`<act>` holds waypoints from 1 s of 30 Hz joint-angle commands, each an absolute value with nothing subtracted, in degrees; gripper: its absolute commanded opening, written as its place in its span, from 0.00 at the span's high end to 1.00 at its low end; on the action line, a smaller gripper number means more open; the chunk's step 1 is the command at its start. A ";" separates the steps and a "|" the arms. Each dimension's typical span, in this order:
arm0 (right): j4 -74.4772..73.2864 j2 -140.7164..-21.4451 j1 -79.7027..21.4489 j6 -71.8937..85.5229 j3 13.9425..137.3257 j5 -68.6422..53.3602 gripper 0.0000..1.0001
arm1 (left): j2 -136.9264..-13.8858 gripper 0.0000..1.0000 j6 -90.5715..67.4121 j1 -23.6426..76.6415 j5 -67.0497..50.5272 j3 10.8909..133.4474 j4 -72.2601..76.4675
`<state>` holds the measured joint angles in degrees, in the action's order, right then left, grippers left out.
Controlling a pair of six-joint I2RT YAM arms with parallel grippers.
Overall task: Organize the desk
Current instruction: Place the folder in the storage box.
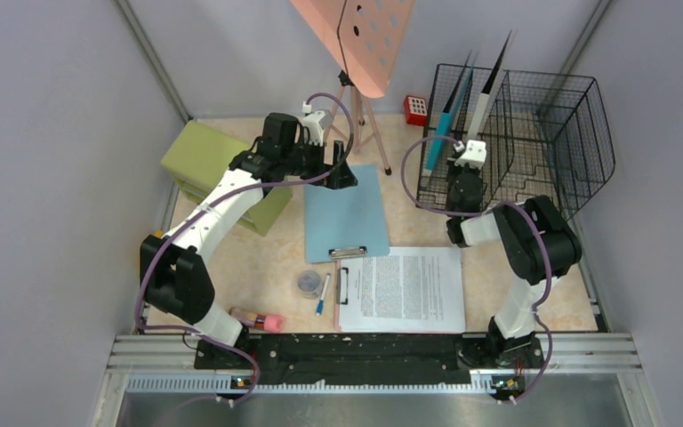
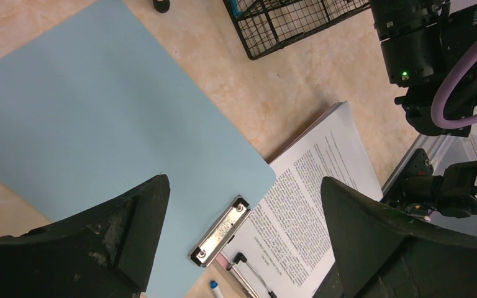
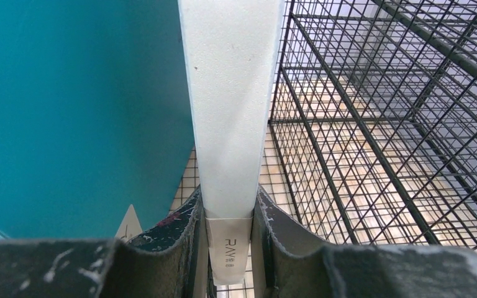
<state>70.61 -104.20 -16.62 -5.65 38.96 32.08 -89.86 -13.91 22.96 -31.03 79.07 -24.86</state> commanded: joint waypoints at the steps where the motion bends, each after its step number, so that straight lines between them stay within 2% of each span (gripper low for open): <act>1: 70.01 -101.52 -15.37 -2.14 40.38 26.13 0.79 | -89.90 0.03 -14.33 23.11 -31.29 80.86 -23.62; 9: 65.06 -97.75 -15.01 2.25 39.58 25.99 0.56 | -89.73 0.03 -13.81 23.12 -31.29 81.19 -24.33; 16: 59.20 -92.04 -14.92 3.09 38.87 24.81 0.40 | -88.97 0.03 -13.71 23.09 -31.37 81.48 -24.68; 24: 47.12 -81.14 -14.64 3.22 39.46 23.80 0.33 | -87.61 0.03 -13.74 23.07 -31.43 81.22 -25.13; 30: 28.72 -70.92 -14.56 3.79 44.26 20.65 0.27 | -86.34 0.03 -12.73 23.09 -30.90 80.86 -25.93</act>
